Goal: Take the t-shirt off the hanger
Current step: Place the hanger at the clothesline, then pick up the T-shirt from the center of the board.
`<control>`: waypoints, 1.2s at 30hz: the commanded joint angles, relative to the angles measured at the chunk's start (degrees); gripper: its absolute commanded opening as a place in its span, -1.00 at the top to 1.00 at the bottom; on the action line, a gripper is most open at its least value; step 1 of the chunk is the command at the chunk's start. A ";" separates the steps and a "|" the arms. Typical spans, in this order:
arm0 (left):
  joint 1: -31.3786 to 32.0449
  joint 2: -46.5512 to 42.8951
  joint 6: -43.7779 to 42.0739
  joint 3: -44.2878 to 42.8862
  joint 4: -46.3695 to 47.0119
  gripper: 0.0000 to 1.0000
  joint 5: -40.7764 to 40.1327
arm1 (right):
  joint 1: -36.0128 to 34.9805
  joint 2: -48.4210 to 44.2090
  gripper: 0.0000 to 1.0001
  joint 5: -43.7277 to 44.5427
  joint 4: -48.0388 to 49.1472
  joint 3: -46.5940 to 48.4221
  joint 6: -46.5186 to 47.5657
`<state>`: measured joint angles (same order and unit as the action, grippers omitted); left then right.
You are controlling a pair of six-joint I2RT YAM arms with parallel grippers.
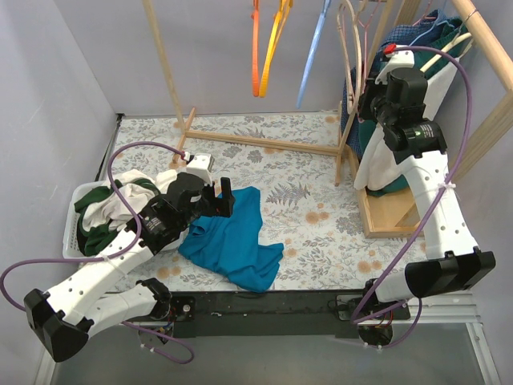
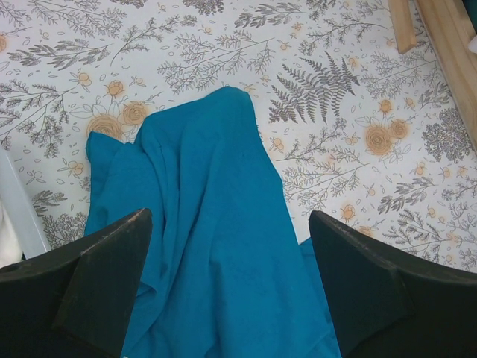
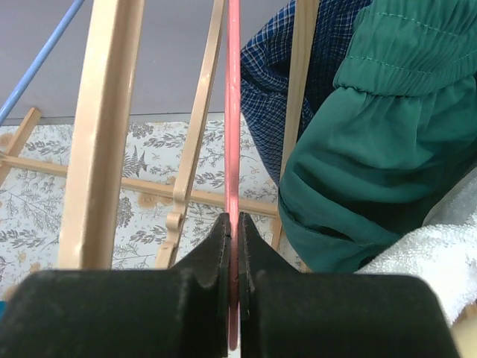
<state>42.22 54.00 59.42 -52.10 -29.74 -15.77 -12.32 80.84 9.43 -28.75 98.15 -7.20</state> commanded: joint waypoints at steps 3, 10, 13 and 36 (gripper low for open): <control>0.06 -0.12 0.00 0.94 0.38 -0.78 1.53 | 0.36 -1.82 0.88 -1.17 -1.04 -0.93 -2.20; 0.06 1.20 2.19 3.84 0.91 -0.96 7.86 | 0.45 -9.63 -0.11 -3.80 -0.42 -6.74 -1.77; 0.06 3.13 4.82 6.20 1.17 -0.96 8.39 | 0.45 -11.48 -0.25 -6.26 -3.32 -7.35 -1.32; 0.23 33.00 16.78 13.59 10.49 -0.96 8.21 | 0.45 -39.52 -0.34 -17.69 -5.70 -40.84 -1.41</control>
<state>42.35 80.62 74.17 -40.64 -21.56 -9.82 -12.05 44.03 -6.46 -35.03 60.03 -8.82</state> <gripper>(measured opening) 0.981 0.676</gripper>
